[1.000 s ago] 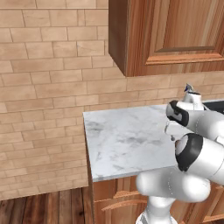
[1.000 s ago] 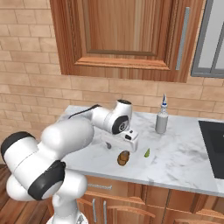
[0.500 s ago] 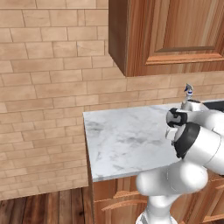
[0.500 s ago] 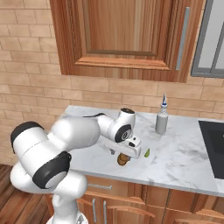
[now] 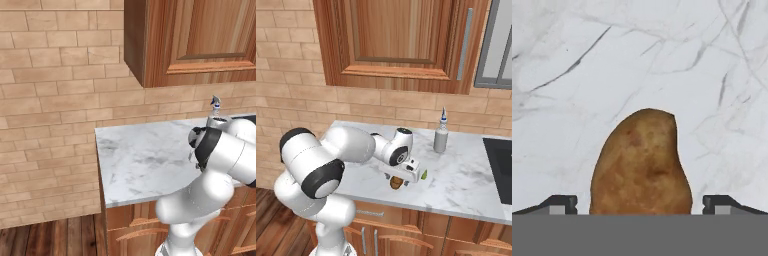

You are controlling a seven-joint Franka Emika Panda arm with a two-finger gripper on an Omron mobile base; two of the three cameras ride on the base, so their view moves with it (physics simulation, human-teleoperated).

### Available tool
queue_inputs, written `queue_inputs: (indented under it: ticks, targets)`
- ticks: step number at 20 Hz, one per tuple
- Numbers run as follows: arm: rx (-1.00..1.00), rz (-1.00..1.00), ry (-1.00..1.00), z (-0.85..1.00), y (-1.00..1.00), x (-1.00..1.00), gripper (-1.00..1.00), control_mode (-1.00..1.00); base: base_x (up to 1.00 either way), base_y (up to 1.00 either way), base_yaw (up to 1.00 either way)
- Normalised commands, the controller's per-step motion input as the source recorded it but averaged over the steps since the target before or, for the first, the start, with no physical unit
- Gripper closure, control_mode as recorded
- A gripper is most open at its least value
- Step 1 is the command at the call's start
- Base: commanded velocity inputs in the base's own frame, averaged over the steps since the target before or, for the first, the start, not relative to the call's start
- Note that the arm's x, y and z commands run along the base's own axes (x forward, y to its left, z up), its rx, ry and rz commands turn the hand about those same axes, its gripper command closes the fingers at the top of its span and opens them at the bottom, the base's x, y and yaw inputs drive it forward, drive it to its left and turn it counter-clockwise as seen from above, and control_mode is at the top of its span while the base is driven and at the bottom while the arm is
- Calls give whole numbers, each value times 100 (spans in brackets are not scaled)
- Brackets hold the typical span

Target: Place the lemon wedge and potato inside the fridge drawer. Close the drawer after placing the vegetables.

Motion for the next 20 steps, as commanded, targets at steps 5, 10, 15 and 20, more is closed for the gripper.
queue_inputs:
  ticks: [5, 10, 15, 20]
  targets:
    - [0, 5, 0, -33, 10, 6, -100, -100, 0, 0, 0]
    - [-3, 4, 0, -41, 14, -4, 100, -100, 0, 0, 0]
    - [-1, 1, -9, 18, 1, -21, 100, -100, 0, 0, 0]
    - [-9, 1, -20, 99, 18, -37, 100, -100, 0, 0, 0]
